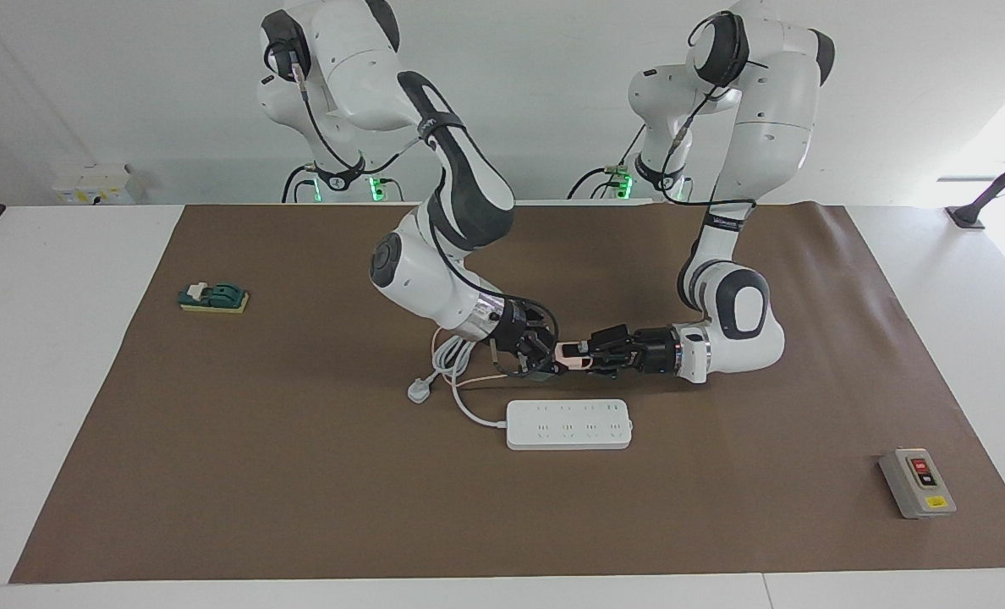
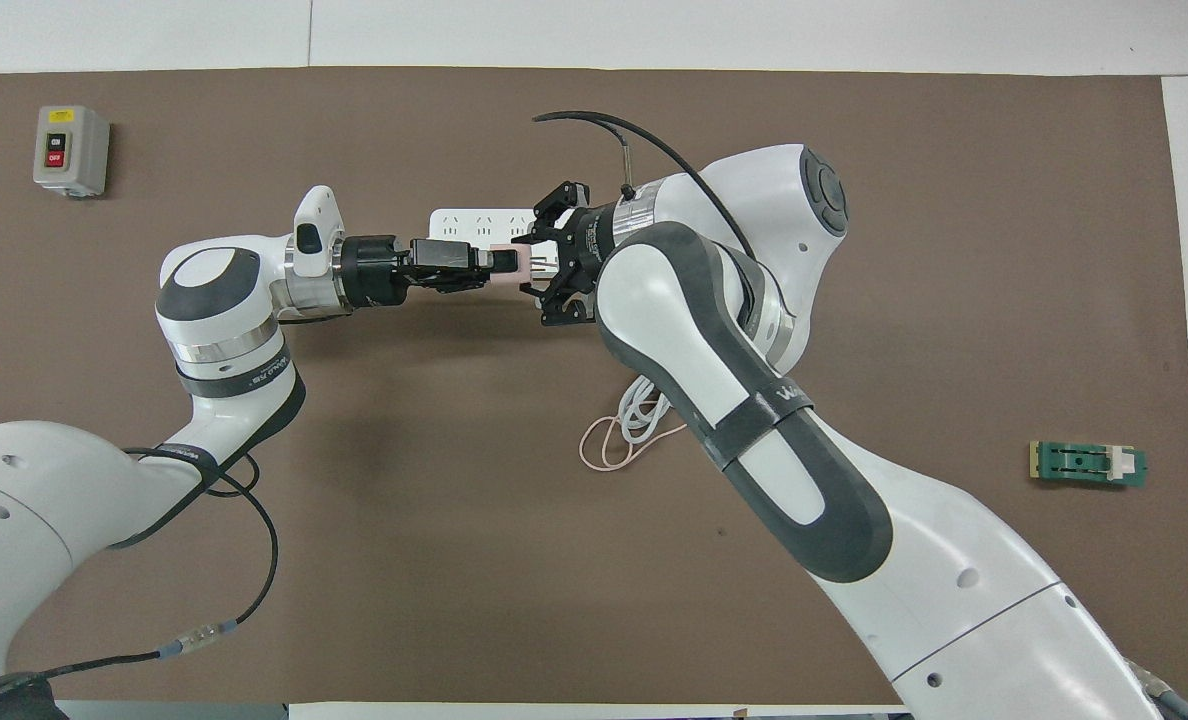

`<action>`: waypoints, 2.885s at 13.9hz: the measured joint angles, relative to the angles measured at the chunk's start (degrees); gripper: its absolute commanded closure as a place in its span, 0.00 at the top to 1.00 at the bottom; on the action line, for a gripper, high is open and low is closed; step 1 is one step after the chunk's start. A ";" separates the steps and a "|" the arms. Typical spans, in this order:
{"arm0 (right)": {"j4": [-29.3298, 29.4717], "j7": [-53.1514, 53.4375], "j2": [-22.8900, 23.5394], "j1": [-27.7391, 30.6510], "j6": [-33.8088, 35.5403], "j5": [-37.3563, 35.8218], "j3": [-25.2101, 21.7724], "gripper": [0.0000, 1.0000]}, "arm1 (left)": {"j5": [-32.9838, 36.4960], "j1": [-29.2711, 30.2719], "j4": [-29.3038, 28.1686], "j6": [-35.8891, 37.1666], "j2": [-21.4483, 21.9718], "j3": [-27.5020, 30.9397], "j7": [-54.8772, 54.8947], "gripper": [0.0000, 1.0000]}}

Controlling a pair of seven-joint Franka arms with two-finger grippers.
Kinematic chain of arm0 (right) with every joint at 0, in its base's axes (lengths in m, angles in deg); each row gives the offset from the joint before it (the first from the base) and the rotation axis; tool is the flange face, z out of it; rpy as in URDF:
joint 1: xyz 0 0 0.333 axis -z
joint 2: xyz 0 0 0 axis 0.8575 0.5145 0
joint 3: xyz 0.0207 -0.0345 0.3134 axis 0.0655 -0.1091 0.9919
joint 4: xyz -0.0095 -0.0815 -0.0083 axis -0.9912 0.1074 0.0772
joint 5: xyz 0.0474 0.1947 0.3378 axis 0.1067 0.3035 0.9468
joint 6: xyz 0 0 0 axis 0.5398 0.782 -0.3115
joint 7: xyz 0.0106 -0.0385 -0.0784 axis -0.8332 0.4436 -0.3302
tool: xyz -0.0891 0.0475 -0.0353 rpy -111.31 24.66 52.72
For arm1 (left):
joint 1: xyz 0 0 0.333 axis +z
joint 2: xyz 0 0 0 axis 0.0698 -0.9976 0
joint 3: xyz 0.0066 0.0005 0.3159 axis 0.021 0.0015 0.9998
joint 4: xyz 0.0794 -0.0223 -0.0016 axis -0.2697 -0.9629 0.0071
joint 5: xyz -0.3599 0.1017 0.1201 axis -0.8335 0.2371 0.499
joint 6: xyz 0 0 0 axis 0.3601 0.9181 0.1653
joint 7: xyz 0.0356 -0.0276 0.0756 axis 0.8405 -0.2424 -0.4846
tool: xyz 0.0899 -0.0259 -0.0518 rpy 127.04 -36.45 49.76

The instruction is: Plug charger into power strip

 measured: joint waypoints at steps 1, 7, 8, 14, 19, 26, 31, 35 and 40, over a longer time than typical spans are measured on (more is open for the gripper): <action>0.00 0.00 0.00 0.00 0.00 0.00 0.00 0.02 | 0.00 0.00 0.00 0.00 0.00 0.00 0.00 0.00; 0.17 0.01 0.00 -0.26 -0.02 0.25 0.13 1.00 | 0.02 -0.01 0.02 0.01 -0.01 -0.02 0.02 0.00; 0.19 0.01 0.00 -0.21 -0.02 0.29 0.11 1.00 | 0.02 -0.01 0.09 0.01 -0.01 -0.02 0.02 0.00; 0.73 0.04 -0.23 3.52 2.14 0.33 -0.40 1.00 | 2.81 0.28 5.19 -0.94 0.00 0.39 -3.44 0.00; 2.02 0.04 -1.97 7.59 7.20 -0.53 -1.25 1.00 | 15.65 1.85 12.17 -3.88 1.41 0.51 -17.46 0.00; 2.04 -0.40 -7.91 14.22 19.65 -12.75 -2.52 1.00 | 45.28 2.91 21.31 -2.73 6.14 0.55 -48.03 0.00; 2.02 -10.99 -12.40 19.81 29.28 -18.86 -2.62 1.00 | 58.29 9.41 21.64 8.02 9.67 0.91 -54.07 0.00; 1.99 -24.06 -15.82 22.46 36.74 -26.17 -2.63 1.00 | 69.34 18.33 26.01 18.38 10.50 1.02 -46.13 0.00; 1.98 -45.08 -20.40 23.86 42.65 -37.44 -2.64 1.00 | 79.31 26.43 28.44 17.36 10.53 1.21 -25.42 0.00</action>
